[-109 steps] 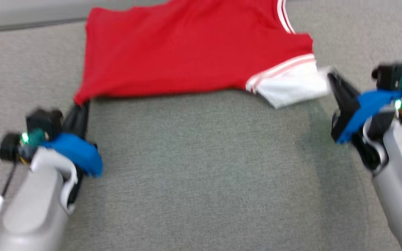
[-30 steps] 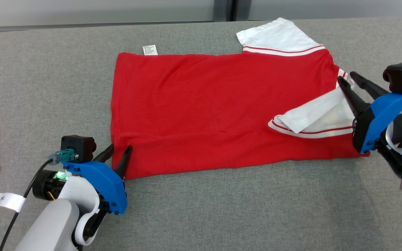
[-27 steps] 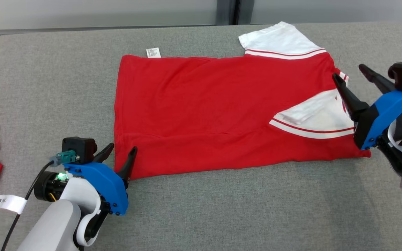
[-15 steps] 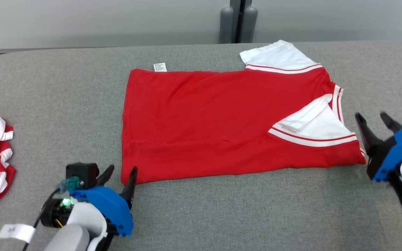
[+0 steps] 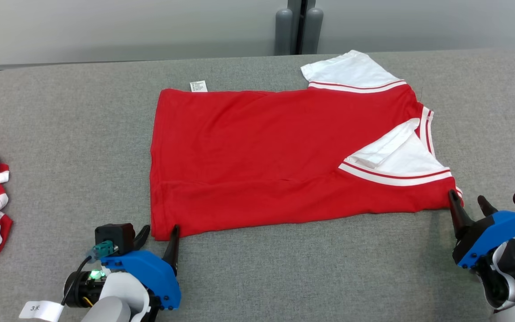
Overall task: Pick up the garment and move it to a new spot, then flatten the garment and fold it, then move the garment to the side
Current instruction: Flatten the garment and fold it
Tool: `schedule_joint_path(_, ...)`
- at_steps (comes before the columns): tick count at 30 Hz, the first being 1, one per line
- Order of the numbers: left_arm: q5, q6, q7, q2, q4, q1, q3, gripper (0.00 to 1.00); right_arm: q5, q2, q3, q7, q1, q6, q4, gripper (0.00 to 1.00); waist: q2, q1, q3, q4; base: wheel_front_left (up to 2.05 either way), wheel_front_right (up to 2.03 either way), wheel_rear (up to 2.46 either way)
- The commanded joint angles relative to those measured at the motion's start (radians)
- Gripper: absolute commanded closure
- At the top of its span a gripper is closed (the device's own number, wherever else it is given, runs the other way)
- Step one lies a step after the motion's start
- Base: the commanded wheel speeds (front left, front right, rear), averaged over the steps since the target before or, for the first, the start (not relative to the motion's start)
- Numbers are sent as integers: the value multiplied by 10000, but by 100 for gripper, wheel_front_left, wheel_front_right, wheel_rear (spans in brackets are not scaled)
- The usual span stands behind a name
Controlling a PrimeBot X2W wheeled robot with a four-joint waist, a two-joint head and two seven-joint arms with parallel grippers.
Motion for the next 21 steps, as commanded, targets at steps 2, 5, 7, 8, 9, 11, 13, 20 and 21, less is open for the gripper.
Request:
schedule_joint_path(2,-40,2,-102,-123,294,-230,-38,0,-328,119,-141,-203,-382,1,452,0,-1,1,116,-12,0,0,0)
schedule_joint_path(5,-142,-59,-187,-277,591,-345,-53,0,-580,210,-236,-284,-637,1,949,0,-1,1,215,22,0,0,0)
schedule_joint_path(7,-212,-107,-181,-408,796,-380,-64,0,-680,243,-301,-313,-825,1,1268,0,-1,1,274,55,0,0,0)
schedule_joint_path(8,-257,-140,-154,-486,914,-401,-88,0,-751,256,-324,-300,-900,1,1437,0,-1,1,298,75,0,0,0)
schedule_joint_path(9,-337,-199,-116,-556,1041,-411,-99,0,-814,274,-340,-260,-947,1,1580,0,-1,1,307,89,0,0,0)
schedule_joint_path(11,-473,-295,82,-684,1289,-389,-156,0,-958,298,-357,-65,-1003,1,1886,30,-1,1,319,118,0,0,0)
schedule_joint_path(13,-612,-396,73,-813,1432,-422,-158,71,-1006,329,-325,-30,-1017,1,2026,100,-1,1,316,129,0,0,0)
schedule_joint_path(20,-872,-544,-291,-731,1395,-383,155,100,-698,330,-395,-480,-710,1,1562,100,-1,1,87,113,0,0,0)
schedule_joint_path(21,-961,-527,-382,-660,1233,-251,249,100,-510,337,-361,-534,-461,1,1217,100,-1,1,-52,67,0,0,0)
